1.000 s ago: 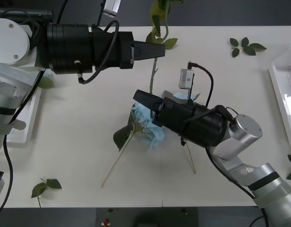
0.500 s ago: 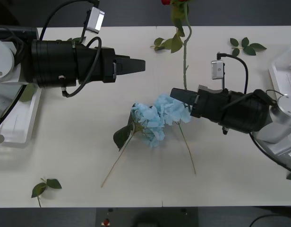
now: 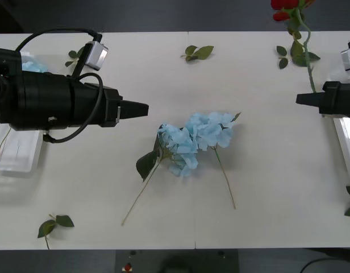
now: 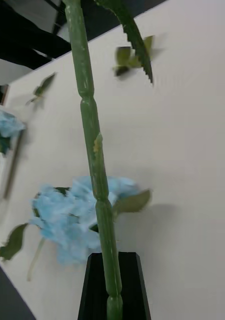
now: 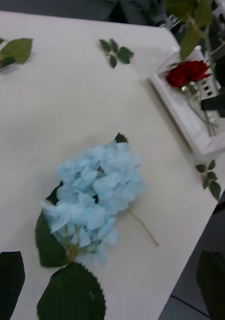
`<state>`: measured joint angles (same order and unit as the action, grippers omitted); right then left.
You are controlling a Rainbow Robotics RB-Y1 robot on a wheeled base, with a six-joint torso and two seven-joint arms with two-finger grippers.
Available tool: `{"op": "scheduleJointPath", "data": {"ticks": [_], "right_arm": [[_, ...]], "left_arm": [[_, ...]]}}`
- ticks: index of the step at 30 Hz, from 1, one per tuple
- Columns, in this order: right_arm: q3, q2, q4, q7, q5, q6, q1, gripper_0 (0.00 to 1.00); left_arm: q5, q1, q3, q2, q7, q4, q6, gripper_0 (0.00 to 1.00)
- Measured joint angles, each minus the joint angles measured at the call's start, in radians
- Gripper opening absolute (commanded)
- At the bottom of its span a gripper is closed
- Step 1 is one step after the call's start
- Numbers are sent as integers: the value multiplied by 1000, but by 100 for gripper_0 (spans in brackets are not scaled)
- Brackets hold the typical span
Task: Put the red flowers into the right box and the blue flowers into the left box
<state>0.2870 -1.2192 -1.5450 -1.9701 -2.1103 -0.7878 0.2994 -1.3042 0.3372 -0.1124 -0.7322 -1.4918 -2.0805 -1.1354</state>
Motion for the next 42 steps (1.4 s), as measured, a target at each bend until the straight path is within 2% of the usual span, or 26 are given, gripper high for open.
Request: {"op": "scheduleJointPath", "data": {"ticks": [7,17,22,29,42], "right_arm": [[0,-105,142,6,91,-68,0,0],[0,-138,307,6,269,-68,0,0],[0,-138,390,6,310,-51,0,0],[-6,-138,491,5,399,-51,0,0],[-14,-131,617,-11,506,7,0,0]], "left_arm": [[173,-39,13,0,178,-89,-170,100],[324,-40,-8,6,325,-121,-415,100],[419,-30,-111,6,409,-121,-445,100],[505,37,-271,8,432,-85,-448,100],[570,160,-392,99,383,91,-447,100]]}}
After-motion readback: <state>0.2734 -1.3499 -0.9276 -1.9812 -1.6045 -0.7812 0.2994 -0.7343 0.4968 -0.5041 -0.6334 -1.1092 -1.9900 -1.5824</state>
